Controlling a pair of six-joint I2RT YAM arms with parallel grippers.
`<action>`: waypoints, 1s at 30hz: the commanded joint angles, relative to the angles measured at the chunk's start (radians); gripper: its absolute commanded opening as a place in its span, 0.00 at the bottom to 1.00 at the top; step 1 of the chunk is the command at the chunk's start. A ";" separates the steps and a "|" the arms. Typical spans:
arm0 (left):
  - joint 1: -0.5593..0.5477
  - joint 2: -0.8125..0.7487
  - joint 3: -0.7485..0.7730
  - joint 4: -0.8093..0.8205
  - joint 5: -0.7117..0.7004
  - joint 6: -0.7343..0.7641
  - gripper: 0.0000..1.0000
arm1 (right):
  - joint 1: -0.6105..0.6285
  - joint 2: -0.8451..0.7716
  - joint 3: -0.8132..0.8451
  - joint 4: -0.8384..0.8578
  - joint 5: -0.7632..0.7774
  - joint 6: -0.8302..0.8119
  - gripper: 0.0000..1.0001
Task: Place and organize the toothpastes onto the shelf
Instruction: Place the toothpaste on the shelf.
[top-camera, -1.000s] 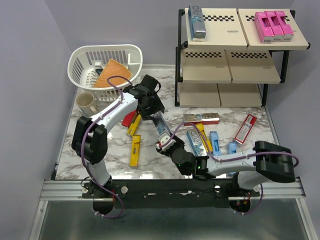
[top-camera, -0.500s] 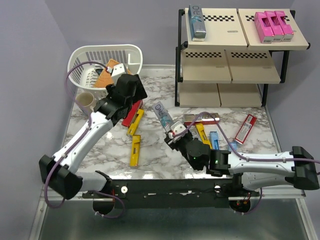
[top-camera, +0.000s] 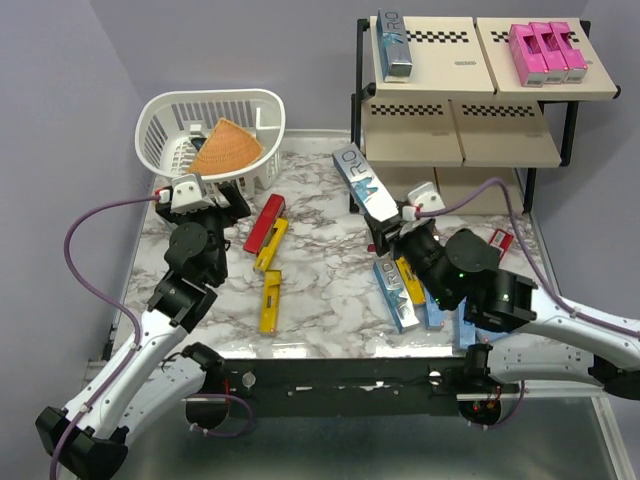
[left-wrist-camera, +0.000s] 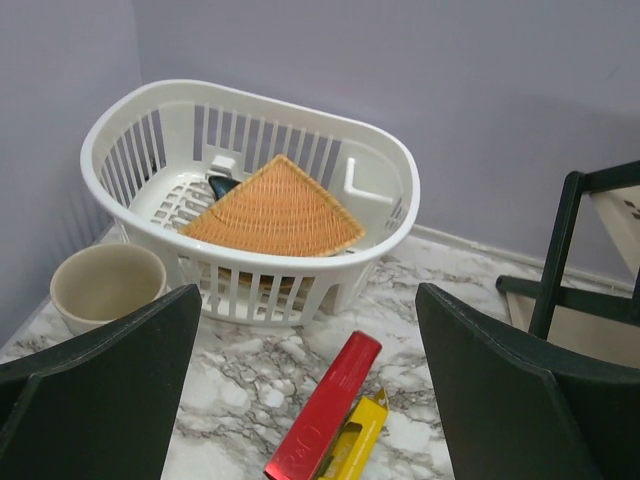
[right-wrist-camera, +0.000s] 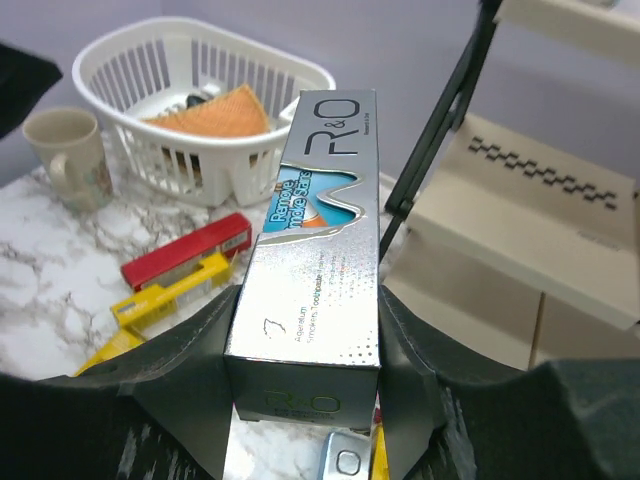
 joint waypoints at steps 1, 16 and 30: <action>0.000 -0.010 -0.007 0.095 -0.007 0.039 0.99 | -0.049 -0.020 0.183 -0.031 -0.029 -0.085 0.16; 0.000 0.005 0.009 0.055 0.048 0.024 0.99 | -0.391 0.110 0.546 0.027 -0.113 -0.179 0.17; 0.000 0.027 0.012 0.047 0.103 0.018 0.99 | -0.741 0.501 0.954 -0.192 -0.426 -0.049 0.17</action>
